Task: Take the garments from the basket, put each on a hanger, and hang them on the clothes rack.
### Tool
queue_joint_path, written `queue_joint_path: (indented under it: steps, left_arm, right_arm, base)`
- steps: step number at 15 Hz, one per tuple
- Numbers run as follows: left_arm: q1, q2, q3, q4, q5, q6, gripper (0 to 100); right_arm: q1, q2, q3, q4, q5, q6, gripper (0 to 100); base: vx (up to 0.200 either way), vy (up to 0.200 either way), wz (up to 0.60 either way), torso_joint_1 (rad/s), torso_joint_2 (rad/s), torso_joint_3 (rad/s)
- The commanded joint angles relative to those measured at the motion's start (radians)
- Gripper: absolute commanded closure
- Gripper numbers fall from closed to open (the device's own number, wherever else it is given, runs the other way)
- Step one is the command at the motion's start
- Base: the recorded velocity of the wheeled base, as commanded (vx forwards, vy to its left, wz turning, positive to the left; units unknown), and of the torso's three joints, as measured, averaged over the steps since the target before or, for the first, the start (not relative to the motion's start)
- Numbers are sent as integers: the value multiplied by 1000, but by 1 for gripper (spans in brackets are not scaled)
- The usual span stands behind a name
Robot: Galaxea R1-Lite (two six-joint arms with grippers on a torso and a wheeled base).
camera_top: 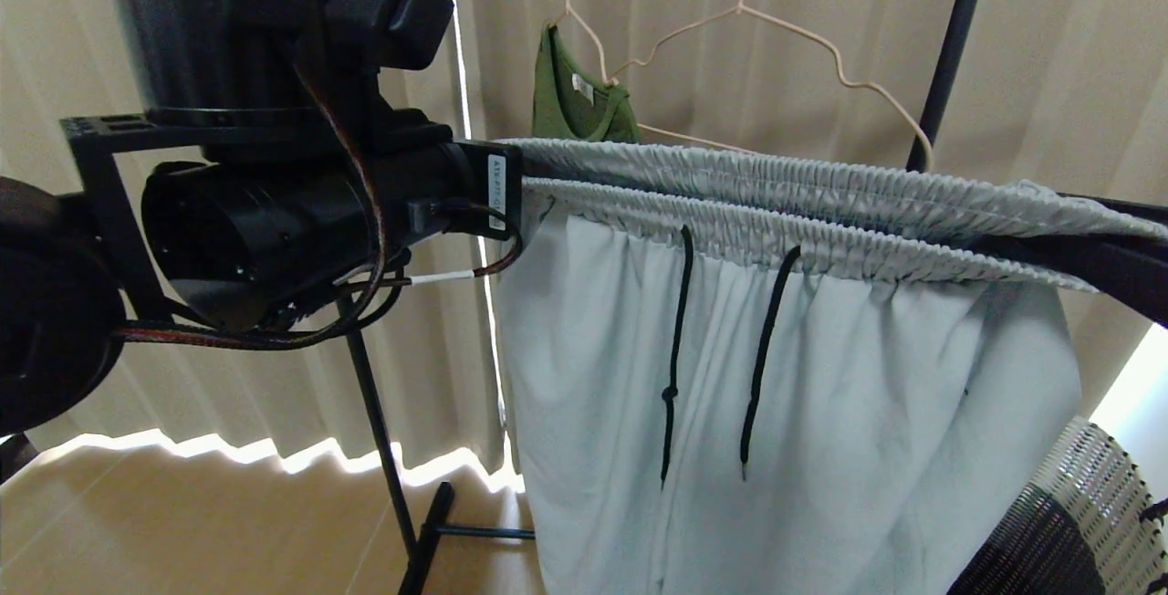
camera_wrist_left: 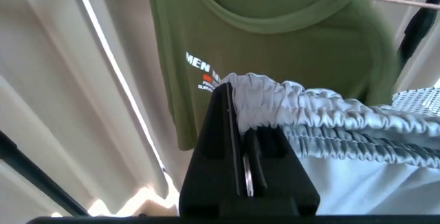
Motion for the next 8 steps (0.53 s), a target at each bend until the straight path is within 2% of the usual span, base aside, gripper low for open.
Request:
queue_joint_path:
  steps: [1, 3, 6, 8]
  left_arm:
    - [1, -49, 39, 4, -1, 1, 100]
    - [-1, -154, 100, 28, -2, 9, 100]
    - [-7, -261, 146, 83, -8, 53, 100]
    - [-67, -355, 157, 162, -10, 58, 100]
  right_arm:
    - [-56, 48, -19, -5, -1, -5, 100]
    - [-127, 119, -52, -16, 4, -2, 100]
    - [-133, 197, -123, -18, 7, 3, 100]
    - [-133, 297, -178, -88, 7, 3, 100]
  base:
    - [0, 0, 0, 0, 0, 0]
    - [0, 0, 0, 0, 0, 0]
    - [0, 0, 0, 0, 0, 0]
    - [0, 0, 0, 0, 0, 0]
